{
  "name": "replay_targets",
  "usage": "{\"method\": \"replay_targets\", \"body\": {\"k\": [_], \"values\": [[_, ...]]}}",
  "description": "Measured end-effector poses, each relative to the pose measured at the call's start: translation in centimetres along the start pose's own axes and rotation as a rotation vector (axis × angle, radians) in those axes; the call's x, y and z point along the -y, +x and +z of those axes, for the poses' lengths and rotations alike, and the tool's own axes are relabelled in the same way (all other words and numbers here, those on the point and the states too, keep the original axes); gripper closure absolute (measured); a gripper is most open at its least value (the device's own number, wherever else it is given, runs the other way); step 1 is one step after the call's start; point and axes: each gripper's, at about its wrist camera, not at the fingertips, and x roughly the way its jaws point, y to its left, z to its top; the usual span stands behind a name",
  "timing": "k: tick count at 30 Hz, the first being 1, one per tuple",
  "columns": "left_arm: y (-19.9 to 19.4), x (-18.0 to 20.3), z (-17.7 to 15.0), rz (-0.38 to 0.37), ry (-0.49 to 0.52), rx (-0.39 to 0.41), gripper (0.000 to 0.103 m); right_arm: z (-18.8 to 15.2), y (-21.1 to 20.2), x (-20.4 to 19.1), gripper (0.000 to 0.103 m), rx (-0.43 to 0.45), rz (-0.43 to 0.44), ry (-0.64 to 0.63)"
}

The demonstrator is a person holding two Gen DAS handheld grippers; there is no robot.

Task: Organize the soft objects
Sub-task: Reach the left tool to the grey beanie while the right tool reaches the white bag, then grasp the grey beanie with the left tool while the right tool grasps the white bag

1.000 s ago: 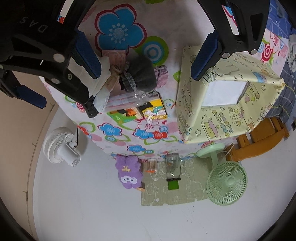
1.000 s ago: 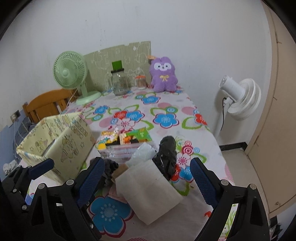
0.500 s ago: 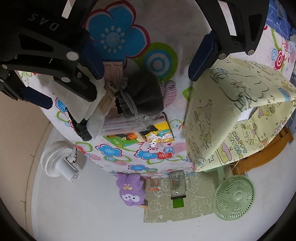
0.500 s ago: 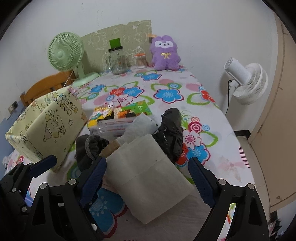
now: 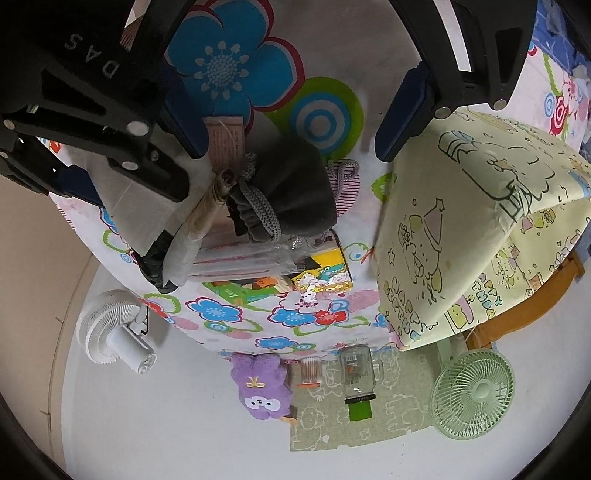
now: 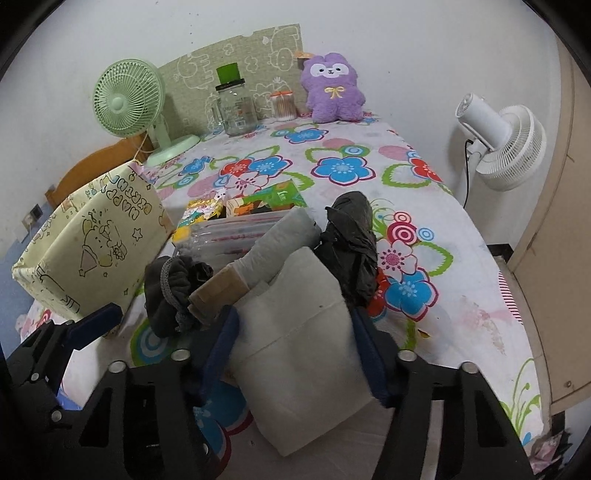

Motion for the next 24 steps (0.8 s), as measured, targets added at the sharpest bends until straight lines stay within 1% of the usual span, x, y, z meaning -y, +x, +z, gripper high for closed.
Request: {"method": "replay_targets", "body": {"k": [1, 2, 8, 19, 24], "values": [[-0.1, 0.1, 0.0, 0.005, 0.002, 0.003, 0.012, 0.0, -0.1, 0.1, 0.056, 0.001, -0.012, 0.001], [-0.1, 0.1, 0.1, 0.007, 0.002, 0.005, 0.012, 0.0, -0.2, 0.2, 0.063, 0.006, -0.03, -0.001], [-0.8, 0.5, 0.3, 0.01, 0.009, 0.026, 0.012, 0.0, -1.4, 0.5, 0.077, 0.022, -0.028, 0.0], [-2.7, 0.6, 1.7, 0.018, -0.005, 0.091, 0.012, 1.3, -4.4, 0.2, 0.079, 0.119, -0.045, -0.013], [-3.0, 0.2, 2.8, 0.033, -0.044, 0.108, 0.012, 2.6, -4.9, 0.2, 0.079, 0.15, -0.048, -0.013]]}}
